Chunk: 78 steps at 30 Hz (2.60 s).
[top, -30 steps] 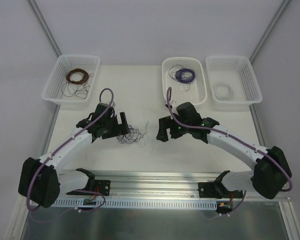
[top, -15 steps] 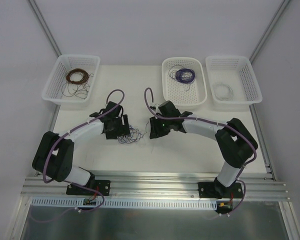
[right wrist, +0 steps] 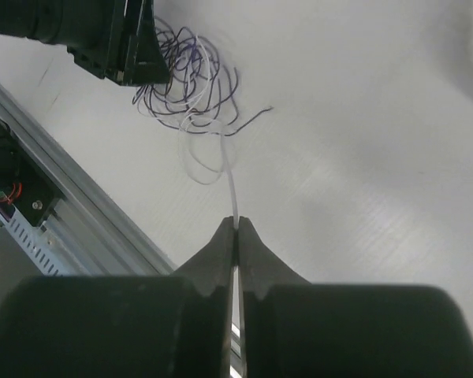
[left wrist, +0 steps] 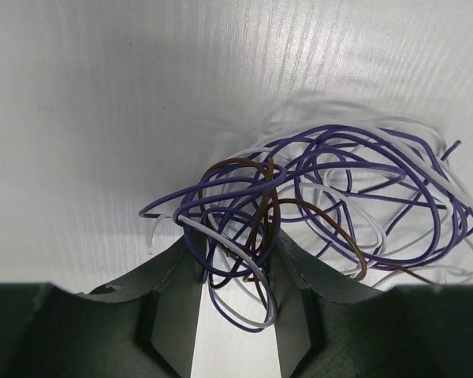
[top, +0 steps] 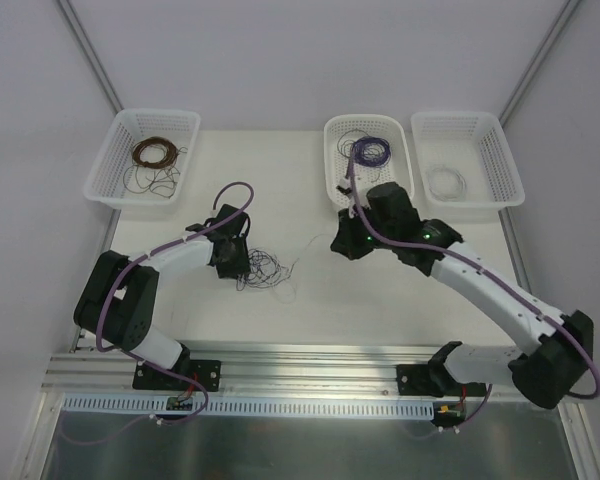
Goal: Untangle the cables
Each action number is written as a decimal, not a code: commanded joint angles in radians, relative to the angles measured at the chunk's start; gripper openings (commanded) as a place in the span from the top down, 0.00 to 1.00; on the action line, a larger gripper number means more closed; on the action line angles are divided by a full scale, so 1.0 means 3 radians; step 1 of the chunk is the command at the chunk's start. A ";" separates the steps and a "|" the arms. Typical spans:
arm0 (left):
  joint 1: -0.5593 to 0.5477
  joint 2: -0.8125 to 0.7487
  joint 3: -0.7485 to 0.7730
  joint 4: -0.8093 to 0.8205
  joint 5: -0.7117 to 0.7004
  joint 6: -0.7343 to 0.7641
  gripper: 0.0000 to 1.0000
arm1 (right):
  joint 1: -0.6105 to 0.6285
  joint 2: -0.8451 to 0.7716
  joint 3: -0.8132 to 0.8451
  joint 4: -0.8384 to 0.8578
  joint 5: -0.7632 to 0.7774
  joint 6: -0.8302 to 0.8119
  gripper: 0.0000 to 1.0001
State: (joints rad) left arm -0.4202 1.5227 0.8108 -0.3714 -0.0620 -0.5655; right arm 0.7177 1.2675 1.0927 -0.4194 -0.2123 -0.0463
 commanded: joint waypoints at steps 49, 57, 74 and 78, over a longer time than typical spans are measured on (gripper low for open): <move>-0.0026 -0.1111 0.0334 -0.0363 0.0181 0.0258 0.01 | -0.0557 -0.1484 0.1368 -0.0903 0.1649 -0.0705 0.99; -0.0021 -0.1920 0.0274 -0.0368 0.0003 0.0693 0.01 | -0.0572 -0.1075 0.1690 -0.0612 0.1536 -0.0862 0.99; -0.0021 -0.2851 -0.0484 -0.0163 -0.0586 0.1016 0.01 | -0.1190 0.0157 0.3066 0.0375 0.1915 -0.1793 0.99; -0.0021 -0.2815 -0.0489 -0.0168 -0.0596 0.1052 0.01 | -0.1583 0.0438 0.3332 0.0620 0.1833 -0.2013 0.99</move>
State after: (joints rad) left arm -0.4202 0.6739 0.6624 -0.4480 -0.2111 -0.2790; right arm 0.3141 1.3674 2.0193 -0.3668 0.3416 -0.5674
